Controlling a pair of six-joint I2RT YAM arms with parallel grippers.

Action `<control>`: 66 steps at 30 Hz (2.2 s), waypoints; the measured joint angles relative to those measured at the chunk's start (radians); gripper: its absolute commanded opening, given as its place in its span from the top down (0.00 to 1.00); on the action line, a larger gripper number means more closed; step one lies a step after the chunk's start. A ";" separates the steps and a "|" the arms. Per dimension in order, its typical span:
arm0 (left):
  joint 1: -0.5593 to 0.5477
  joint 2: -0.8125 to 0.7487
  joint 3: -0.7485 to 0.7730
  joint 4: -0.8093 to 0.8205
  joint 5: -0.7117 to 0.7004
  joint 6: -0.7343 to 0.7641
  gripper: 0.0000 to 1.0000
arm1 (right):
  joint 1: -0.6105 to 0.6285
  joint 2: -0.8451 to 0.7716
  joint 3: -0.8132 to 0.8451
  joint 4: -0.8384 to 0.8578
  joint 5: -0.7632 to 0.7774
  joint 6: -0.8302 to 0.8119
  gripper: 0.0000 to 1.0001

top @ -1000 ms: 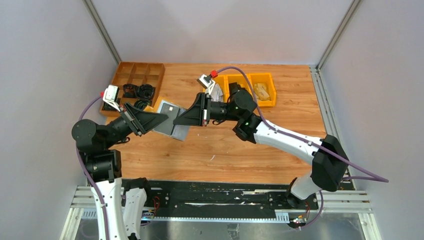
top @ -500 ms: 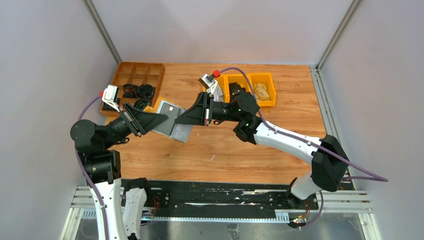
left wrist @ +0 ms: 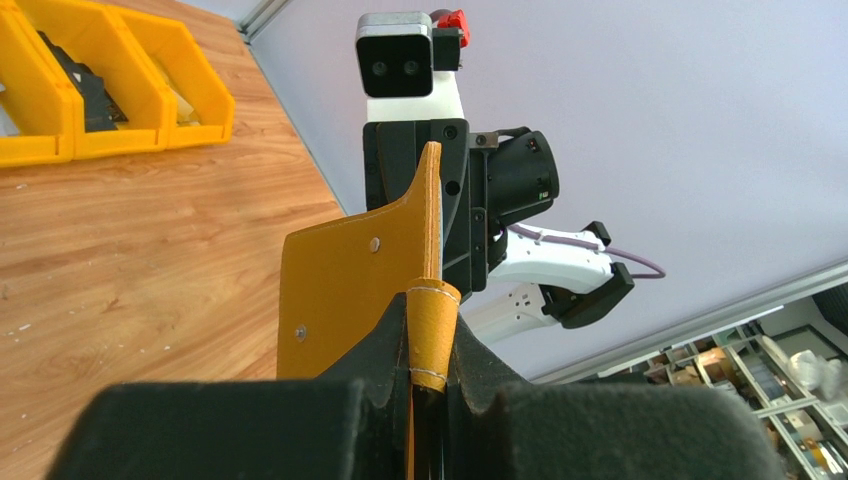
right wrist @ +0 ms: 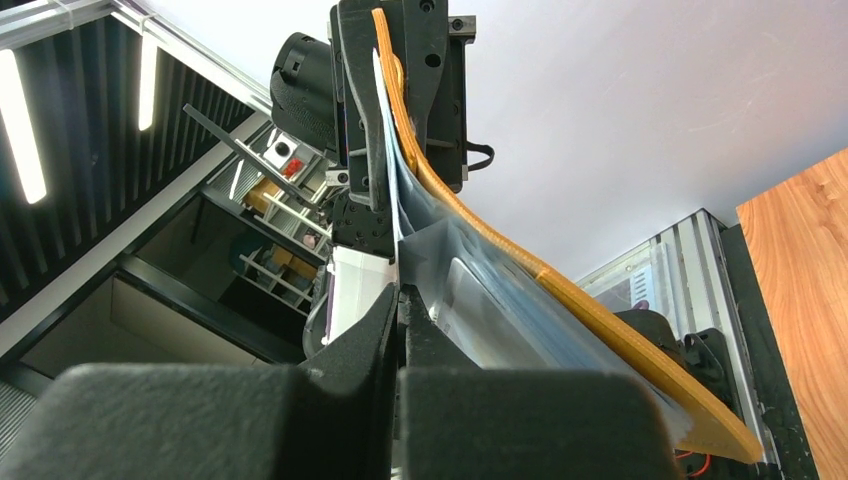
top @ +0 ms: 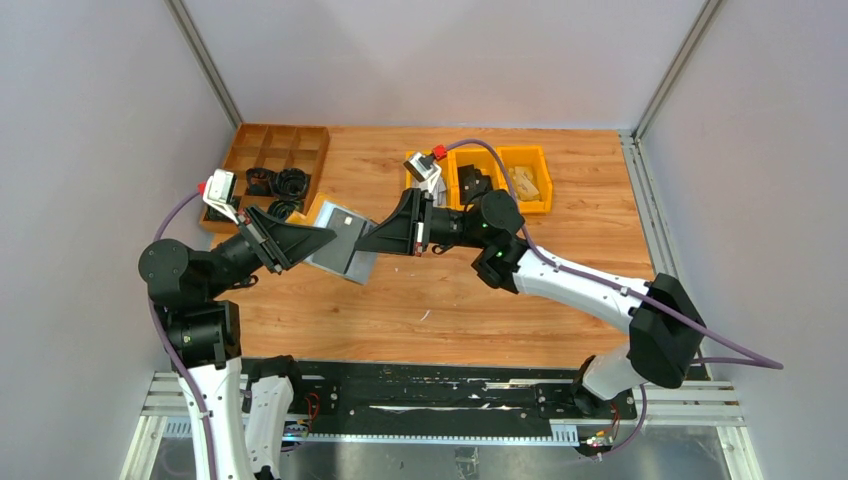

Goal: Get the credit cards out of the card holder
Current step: Remove the credit card from the card holder.

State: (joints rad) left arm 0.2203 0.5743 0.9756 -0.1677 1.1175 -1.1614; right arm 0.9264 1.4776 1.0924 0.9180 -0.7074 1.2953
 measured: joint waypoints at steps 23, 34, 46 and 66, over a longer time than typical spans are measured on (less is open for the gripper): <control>0.000 0.013 0.052 -0.006 -0.001 0.000 1.00 | -0.001 -0.020 -0.041 0.044 0.039 0.017 0.76; 0.000 0.013 0.052 -0.007 -0.001 0.000 1.00 | -0.001 0.002 -0.007 0.086 0.044 0.033 0.85; 0.000 0.013 0.044 -0.018 -0.004 0.007 1.00 | -0.001 0.008 -0.010 0.094 0.048 0.040 1.00; -0.002 0.019 0.061 -0.034 -0.010 0.024 1.00 | -0.002 -0.061 -0.122 0.084 0.114 0.010 1.00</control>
State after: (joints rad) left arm 0.2184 0.5938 1.0370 -0.2016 1.1072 -1.1378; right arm 0.9249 1.4162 0.9699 1.0023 -0.5930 1.3056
